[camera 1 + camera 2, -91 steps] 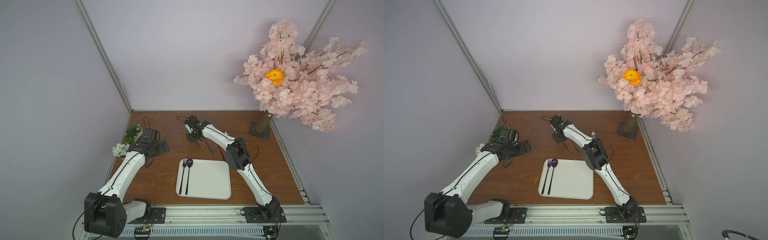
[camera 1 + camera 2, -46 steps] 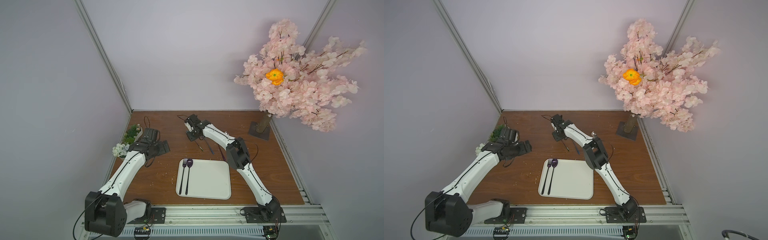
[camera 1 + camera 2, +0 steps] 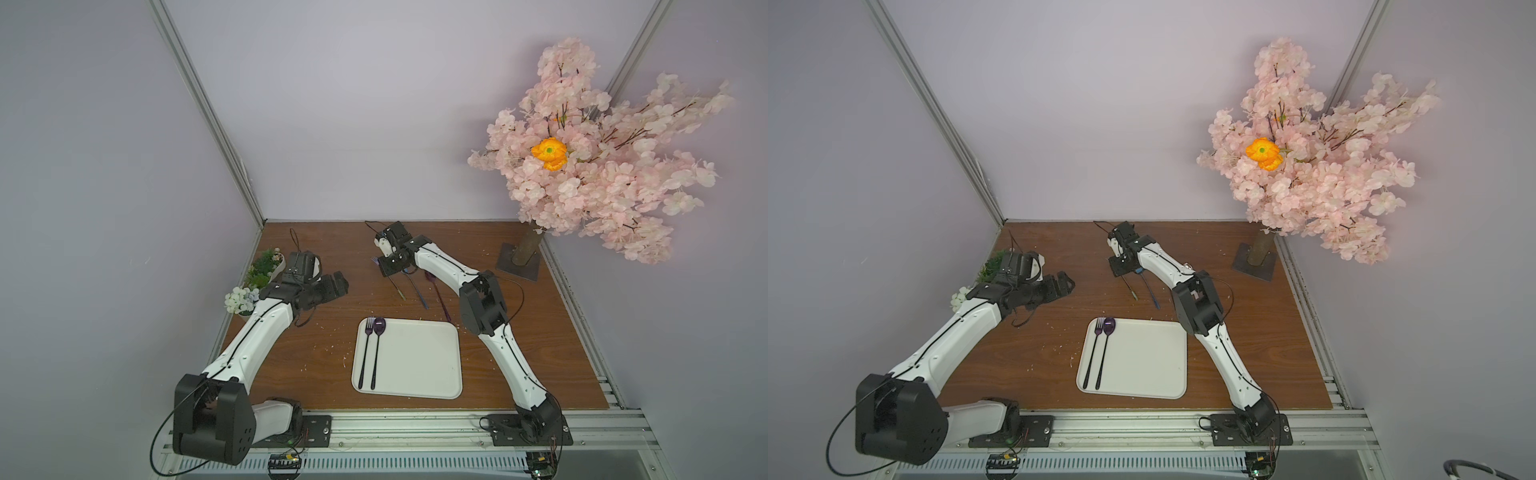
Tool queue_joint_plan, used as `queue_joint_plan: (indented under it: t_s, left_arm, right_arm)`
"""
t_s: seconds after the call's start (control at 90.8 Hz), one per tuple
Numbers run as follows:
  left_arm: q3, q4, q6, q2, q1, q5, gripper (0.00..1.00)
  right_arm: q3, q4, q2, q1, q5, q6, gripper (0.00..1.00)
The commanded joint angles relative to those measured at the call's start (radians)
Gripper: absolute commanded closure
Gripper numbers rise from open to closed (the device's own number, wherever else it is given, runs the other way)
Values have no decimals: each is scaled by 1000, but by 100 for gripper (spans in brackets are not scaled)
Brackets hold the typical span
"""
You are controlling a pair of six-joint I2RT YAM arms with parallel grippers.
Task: Set the spoon and fork side by side
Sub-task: Pick up the fork at the center of the board.
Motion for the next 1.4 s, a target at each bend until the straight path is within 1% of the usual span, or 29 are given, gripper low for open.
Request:
queue_joint_plan:
  t_s: [0.0, 0.066, 0.077, 0.088, 0.099, 0.11, 0.143, 0.187, 0.231, 0.275, 0.319, 0.374, 0.429, 0.484, 0.539, 0.595, 0.716, 0.837, 0.947, 1.057, 1.189, 1.288, 1.387]
  left_arm:
    - [-13, 215, -58, -5, 19, 217, 1]
    - [-29, 348, -123, -5, 19, 323, 1]
    - [-32, 376, -136, -5, 19, 340, 1]
    - [-36, 402, -148, -4, 19, 357, 2]
    - [-41, 426, -161, -2, 19, 373, 2]
    - [-45, 451, -173, -1, 19, 390, 2]
    - [-57, 536, -215, 5, 19, 443, 2]
    - [-74, 650, -270, 9, 19, 504, 3]
    - [-87, 758, -321, 14, 19, 552, 3]
    - [-92, 860, -368, 24, 17, 586, 3]
    - [-88, 946, -414, 38, 10, 613, 4]
    - [-78, 1032, -461, 57, -10, 641, 5]
    - [-58, 1071, -475, 78, -42, 658, 6]
    - [-28, 1060, -457, 102, -91, 663, 7]
    - [2, 1035, -437, 133, -132, 667, 10]
    - [12, 1029, -439, 159, -152, 673, 14]
    - [-7, 1081, -472, 176, -159, 695, 21]
    - [7, 1067, -467, 191, -170, 713, 31]
    - [7, 1074, -483, 212, -182, 723, 41]
    - [22, 1075, -485, 230, -209, 733, 44]
    - [41, 1096, -503, 263, -244, 742, 53]
    - [30, 1169, -553, 266, -249, 749, 58]
    - [32, 1173, -555, 262, -249, 748, 64]
  right_arm:
    - [-91, 138, -193, -27, -240, 106, 100]
    - [-200, 251, -288, -47, -349, 185, 100]
    - [-200, 299, -303, -51, -367, 202, 100]
    - [-251, 299, -323, -55, -385, 220, 100]
    - [-251, 332, -342, -66, -402, 244, 100]
    - [-275, 397, -359, -66, -422, 266, 100]
    - [-361, 511, -414, -78, -471, 335, 100]
    - [-485, 687, -484, -97, -534, 458, 100]
    - [-622, 908, -551, -114, -581, 608, 100]
    - [-748, 1131, -604, -122, -611, 759, 100]
    - [-846, 1301, -639, -128, -624, 880, 100]
    - [-932, 1450, -669, -131, -625, 993, 100]
    - [-987, 1539, -691, -133, -615, 1061, 100]
    - [-1016, 1576, -705, -133, -613, 1091, 100]
    - [-1035, 1592, -718, -133, -609, 1104, 100]
    - [-1051, 1615, -729, -134, -603, 1122, 100]
    - [-1071, 1663, -736, -135, -606, 1169, 100]
    - [-1100, 1742, -733, -134, -598, 1232, 100]
    - [-1109, 1782, -726, -132, -601, 1261, 100]
    - [-1107, 1791, -719, -129, -605, 1263, 100]
    - [-1108, 1797, -716, -125, -606, 1263, 100]
    - [-1116, 1802, -718, -124, -603, 1263, 100]
    - [-1127, 1813, -718, -124, -599, 1263, 100]
